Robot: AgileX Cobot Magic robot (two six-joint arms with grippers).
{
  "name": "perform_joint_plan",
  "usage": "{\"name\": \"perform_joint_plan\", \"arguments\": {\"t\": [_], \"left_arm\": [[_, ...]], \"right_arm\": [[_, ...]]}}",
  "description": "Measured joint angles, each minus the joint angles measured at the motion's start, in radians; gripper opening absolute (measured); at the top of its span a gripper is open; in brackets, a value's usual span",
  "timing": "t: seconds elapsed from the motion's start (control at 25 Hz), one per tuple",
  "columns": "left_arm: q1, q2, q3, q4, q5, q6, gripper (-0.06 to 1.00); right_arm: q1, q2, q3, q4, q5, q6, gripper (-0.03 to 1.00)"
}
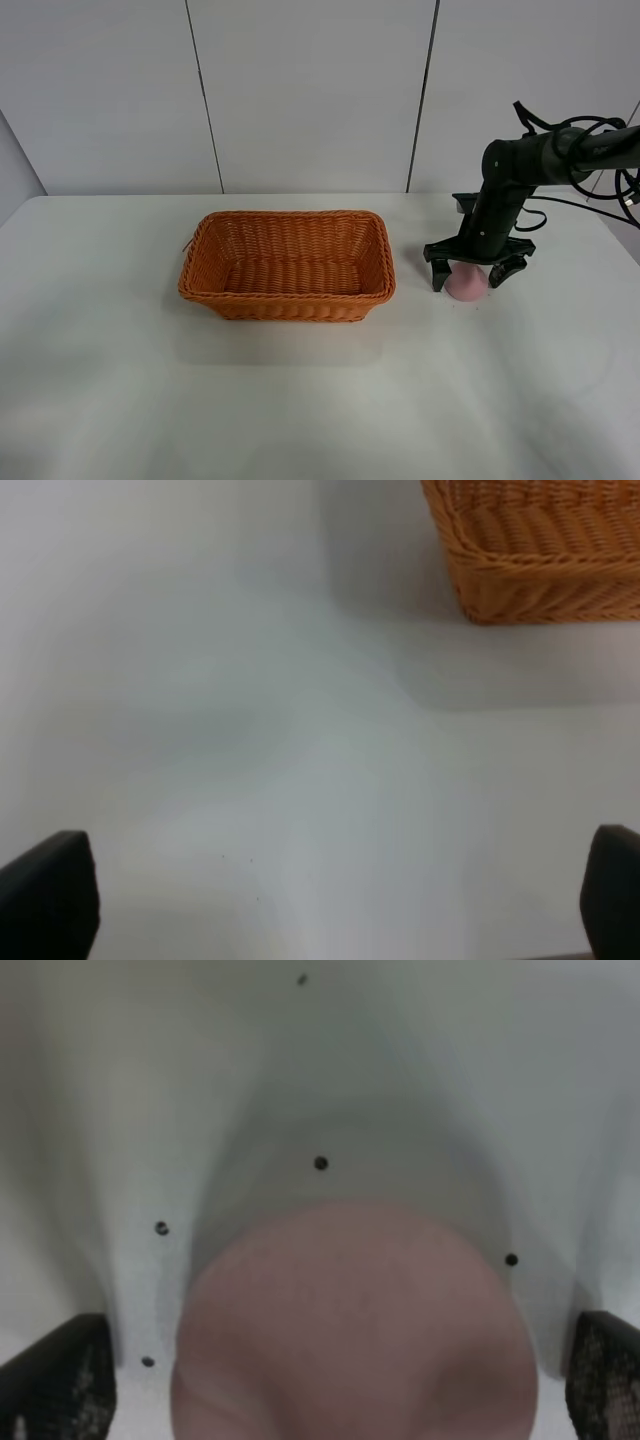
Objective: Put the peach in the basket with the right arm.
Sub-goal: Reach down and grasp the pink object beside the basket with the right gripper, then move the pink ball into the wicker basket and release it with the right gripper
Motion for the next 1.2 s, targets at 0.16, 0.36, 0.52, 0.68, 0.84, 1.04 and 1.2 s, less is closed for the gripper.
{"name": "perform_joint_plan", "arguments": {"t": [0.16, 0.36, 0.52, 0.68, 0.84, 1.04, 1.2], "left_arm": [[0.0, 0.0, 0.0, 0.0, 0.0, 0.0, 0.99], [0.0, 0.0, 0.0, 0.0, 0.0, 0.0, 0.99], [0.0, 0.0, 0.0, 0.0, 0.0, 0.0, 0.99], [0.0, 0.0, 0.0, -0.001, 0.0, 0.0, 0.99], [0.0, 0.0, 0.0, -0.001, 0.0, 0.0, 0.99], [0.0, 0.0, 0.0, -0.001, 0.0, 0.0, 0.99], [0.0, 0.0, 0.0, -0.001, 0.0, 0.0, 0.99]], "right_arm": [[0.0, 0.001, 0.0, -0.001, 0.0, 0.004, 0.59], [0.0, -0.004, -0.003, -0.021, 0.003, 0.028, 0.11], [0.0, -0.03, -0.006, -0.048, 0.011, 0.033, 0.01], [0.0, -0.105, -0.005, -0.079, 0.018, 0.033, 0.01], [0.0, -0.228, -0.014, -0.085, 0.045, 0.032, 0.01], [0.0, -0.27, -0.175, -0.079, 0.226, 0.03, 0.01], [0.006, -0.27, -0.285, -0.029, 0.288, 0.019, 0.01]]}}
